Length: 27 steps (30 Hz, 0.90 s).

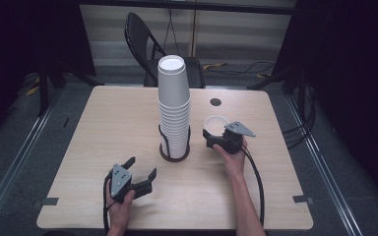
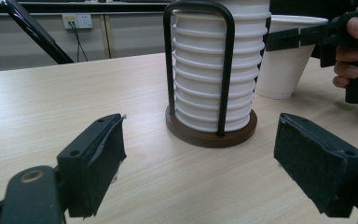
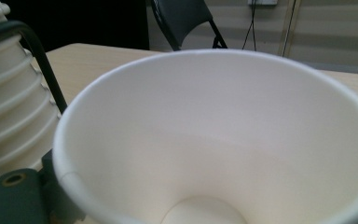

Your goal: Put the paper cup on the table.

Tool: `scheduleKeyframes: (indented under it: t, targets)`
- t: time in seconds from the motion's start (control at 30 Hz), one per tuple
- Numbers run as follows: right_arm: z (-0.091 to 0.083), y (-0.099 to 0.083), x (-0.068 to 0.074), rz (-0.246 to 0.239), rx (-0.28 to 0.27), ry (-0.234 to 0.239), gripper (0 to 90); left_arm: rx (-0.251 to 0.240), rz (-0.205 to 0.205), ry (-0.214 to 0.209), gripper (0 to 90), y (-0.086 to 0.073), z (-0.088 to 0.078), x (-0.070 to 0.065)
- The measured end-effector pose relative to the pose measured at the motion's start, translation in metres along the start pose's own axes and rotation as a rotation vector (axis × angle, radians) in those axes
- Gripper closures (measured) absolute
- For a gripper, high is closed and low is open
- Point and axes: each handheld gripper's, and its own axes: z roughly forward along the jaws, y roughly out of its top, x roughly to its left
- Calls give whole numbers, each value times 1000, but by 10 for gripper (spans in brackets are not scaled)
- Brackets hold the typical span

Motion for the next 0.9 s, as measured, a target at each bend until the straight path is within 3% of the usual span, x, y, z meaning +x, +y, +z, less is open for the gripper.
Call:
scheduleKeyframes:
  t: [0.17,0.3,0.5,0.9]
  targets:
    - [1,0,-1,10,9,-5,111,0,-1,0,161,0,0,0]
    - [3,0,-4,27,86,-1,122,1,0,1,161,0,0,0]
    - [4,-4,-5,33,129,-8,131,0,-2,0,161,0,0,0]
    - [-2,-12,-5,45,157,-19,136,1,-1,1,161,0,0,0]
